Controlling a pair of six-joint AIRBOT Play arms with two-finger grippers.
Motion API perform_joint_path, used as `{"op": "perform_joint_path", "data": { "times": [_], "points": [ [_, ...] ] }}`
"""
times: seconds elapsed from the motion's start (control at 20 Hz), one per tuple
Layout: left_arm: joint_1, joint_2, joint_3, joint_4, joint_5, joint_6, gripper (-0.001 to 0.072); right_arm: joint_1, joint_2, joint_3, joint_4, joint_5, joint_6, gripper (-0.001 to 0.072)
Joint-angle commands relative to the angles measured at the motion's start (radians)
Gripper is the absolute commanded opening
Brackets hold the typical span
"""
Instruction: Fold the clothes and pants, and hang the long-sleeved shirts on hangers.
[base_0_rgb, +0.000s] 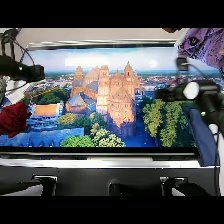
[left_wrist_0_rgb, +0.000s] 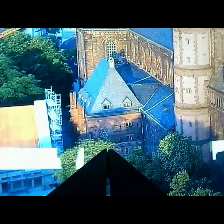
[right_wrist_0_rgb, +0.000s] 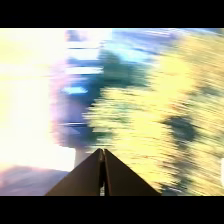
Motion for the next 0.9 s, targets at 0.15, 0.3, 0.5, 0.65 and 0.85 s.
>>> {"op": "perform_joint_path", "data": {
  "times": [0.15,0.3,0.5,0.65,0.85],
  "points": [
    [0.003,0.094,-0.173,0.020,0.082,0.039,0.0021,0.161,0.001,0.004,0.012,-0.045,-0.011,0.0033],
    [0.005,0.091,-0.173,0.019,0.087,0.036,0.0022,0.161,0.001,0.004,0.003,-0.045,-0.012,0.0033],
    [0.005,0.090,-0.173,0.019,0.087,0.036,0.0022,0.161,0.001,0.004,0.003,-0.045,-0.012,0.0033],
    [0.005,0.090,-0.173,0.019,0.087,0.036,0.0022,0.161,0.001,0.004,0.003,-0.045,-0.012,0.0033],
    [0.005,0.090,-0.173,0.019,0.087,0.036,0.0022,0.161,0.001,0.004,0.003,-0.045,-0.012,0.0033]
  ]
}}
